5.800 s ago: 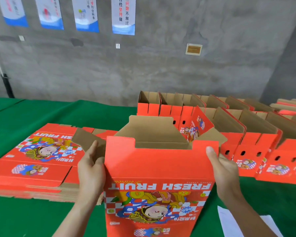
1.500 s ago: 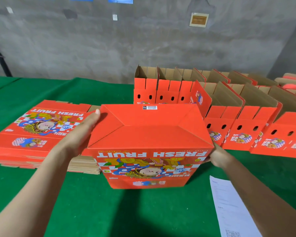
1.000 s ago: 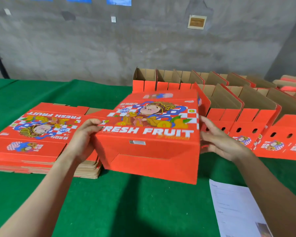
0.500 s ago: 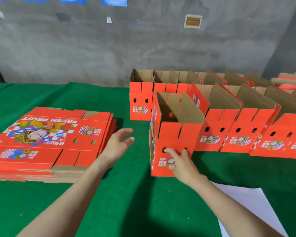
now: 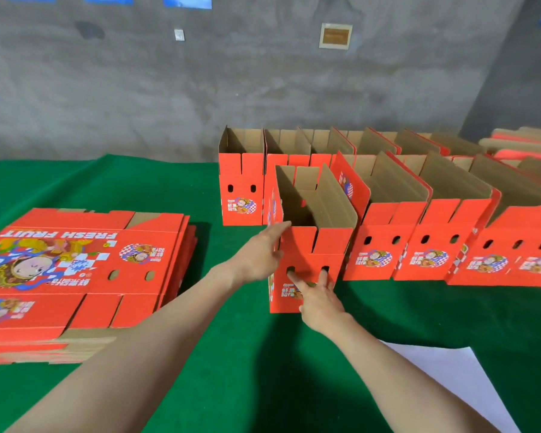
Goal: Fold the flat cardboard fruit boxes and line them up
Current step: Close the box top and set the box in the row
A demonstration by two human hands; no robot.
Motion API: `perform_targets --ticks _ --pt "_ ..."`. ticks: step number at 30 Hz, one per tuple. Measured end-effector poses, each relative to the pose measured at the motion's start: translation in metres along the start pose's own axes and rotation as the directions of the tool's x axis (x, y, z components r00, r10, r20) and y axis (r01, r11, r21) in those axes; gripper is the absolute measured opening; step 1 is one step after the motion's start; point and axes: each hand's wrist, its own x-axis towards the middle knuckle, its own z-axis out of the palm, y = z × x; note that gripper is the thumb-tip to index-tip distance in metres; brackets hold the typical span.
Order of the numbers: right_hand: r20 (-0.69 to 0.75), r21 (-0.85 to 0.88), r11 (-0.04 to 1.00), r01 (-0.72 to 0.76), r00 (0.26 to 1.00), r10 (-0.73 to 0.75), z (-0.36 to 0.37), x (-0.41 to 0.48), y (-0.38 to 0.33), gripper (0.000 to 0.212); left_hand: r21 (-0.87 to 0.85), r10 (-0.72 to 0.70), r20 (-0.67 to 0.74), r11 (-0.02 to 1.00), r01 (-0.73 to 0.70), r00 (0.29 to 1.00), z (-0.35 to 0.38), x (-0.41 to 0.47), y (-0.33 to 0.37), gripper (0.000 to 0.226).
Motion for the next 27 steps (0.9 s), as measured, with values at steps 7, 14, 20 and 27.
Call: perform_targets --ticks 7,14,20,27 --pt "0.012 -0.022 0.997 -0.068 0.998 0.068 -0.018 0.051 0.025 0.09 0.06 -0.077 0.092 0.996 0.072 0.993 0.009 0.055 0.01 0.059" --pt "-0.013 -0.106 0.989 -0.104 0.995 0.103 -0.037 0.09 0.059 0.093 0.11 -0.062 0.18 0.993 0.043 0.982 0.02 0.103 0.022 0.064" --pt "-0.054 -0.234 0.967 -0.096 0.995 0.086 -0.041 0.101 0.07 0.095 0.107 -0.11 0.16 0.99 0.093 0.981 0.027 0.125 0.03 0.067" --pt "-0.143 -0.333 0.937 -0.109 0.988 0.064 -0.034 0.101 0.083 0.09 0.066 -0.09 0.159 0.995 0.08 0.983 0.035 0.122 0.034 0.064"
